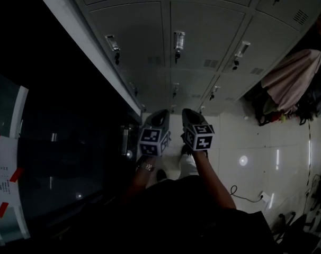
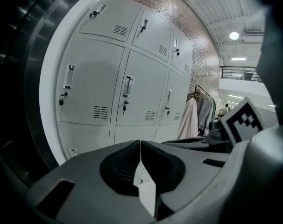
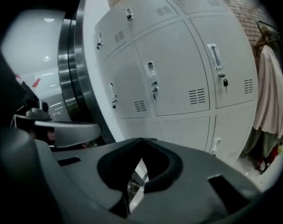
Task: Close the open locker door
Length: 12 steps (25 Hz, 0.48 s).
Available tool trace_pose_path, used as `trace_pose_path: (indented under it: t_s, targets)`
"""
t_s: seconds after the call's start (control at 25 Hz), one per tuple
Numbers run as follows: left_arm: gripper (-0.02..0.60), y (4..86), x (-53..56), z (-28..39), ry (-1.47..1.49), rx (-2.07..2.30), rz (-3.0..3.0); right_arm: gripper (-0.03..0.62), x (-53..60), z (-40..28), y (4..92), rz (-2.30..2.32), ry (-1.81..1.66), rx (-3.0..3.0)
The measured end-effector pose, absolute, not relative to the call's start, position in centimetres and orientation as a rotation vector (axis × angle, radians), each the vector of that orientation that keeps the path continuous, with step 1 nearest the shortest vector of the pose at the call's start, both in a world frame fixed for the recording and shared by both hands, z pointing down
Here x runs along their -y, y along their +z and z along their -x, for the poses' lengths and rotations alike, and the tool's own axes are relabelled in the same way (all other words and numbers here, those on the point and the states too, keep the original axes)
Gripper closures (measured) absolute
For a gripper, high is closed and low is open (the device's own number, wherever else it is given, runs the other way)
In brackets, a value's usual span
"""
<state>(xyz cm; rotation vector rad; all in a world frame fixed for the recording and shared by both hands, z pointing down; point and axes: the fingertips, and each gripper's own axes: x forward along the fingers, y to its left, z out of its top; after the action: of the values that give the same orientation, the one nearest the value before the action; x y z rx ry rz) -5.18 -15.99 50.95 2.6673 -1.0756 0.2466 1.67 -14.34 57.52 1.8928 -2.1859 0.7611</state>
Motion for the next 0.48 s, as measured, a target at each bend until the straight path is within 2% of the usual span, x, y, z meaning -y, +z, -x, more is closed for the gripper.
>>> trace_pose_path:
  t_s: [0.2, 0.48]
  targets:
    - [0.578, 51.5, 9.3, 7.5, 0.298, 0.971, -2.701, 0.591, 7.5, 5.2, 55.1, -1.890, 0.693, 2.196]
    - [0.578, 49.6, 5.7, 8.2, 0.242, 0.961, -2.731, 0.591, 3.6, 5.8, 52.5, -1.934, 0.625, 2.192]
